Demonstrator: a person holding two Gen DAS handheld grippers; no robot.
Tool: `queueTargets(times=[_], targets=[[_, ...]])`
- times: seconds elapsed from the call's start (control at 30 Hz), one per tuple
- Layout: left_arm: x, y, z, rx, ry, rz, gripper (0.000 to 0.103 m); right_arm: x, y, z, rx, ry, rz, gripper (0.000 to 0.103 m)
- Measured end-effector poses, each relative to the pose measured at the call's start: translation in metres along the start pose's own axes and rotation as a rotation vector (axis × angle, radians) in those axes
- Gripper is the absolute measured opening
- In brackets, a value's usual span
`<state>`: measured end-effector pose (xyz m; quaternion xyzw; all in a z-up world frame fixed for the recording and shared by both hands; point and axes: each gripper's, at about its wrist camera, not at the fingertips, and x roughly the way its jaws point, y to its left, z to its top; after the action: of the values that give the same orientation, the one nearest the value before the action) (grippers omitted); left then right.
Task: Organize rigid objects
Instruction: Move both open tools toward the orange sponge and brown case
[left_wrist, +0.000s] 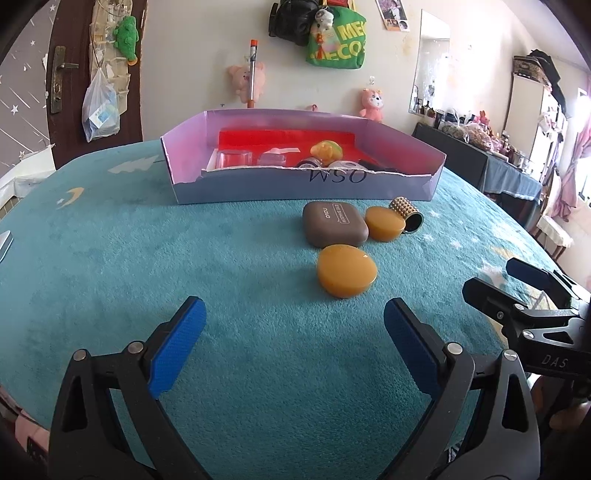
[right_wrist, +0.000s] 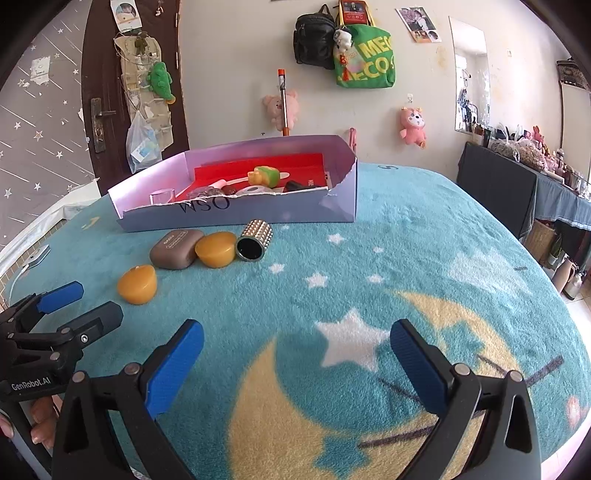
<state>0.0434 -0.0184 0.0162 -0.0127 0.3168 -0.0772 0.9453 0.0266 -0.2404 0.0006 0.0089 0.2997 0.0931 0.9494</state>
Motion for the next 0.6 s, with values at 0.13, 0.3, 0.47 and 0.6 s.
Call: queueTargets(times=[0.13, 0.3, 0.47, 0.6], targets=[[0.0002, -0.0011, -0.0001, 0.002, 0.001, -0.001, 0.098, 0.0010, -0.0002, 0.0001, 0.002, 0.004, 0.001, 0.103], [0.0002, -0.0014, 0.0002, 0.002, 0.002, -0.001, 0.098, 0.0008, -0.0005, 0.0000, 0.003, 0.005, 0.001, 0.103], [0.0007, -0.0016, 0.0010, 0.006, 0.006, 0.003, 0.098, 0.0008, -0.0010, -0.0001, 0.006, 0.003, 0.002, 0.103], [0.0025, -0.0036, 0.0097, 0.011, 0.025, 0.013, 0.098, 0.0023, -0.0012, 0.0027, 0.012, 0.021, 0.006, 0.103]])
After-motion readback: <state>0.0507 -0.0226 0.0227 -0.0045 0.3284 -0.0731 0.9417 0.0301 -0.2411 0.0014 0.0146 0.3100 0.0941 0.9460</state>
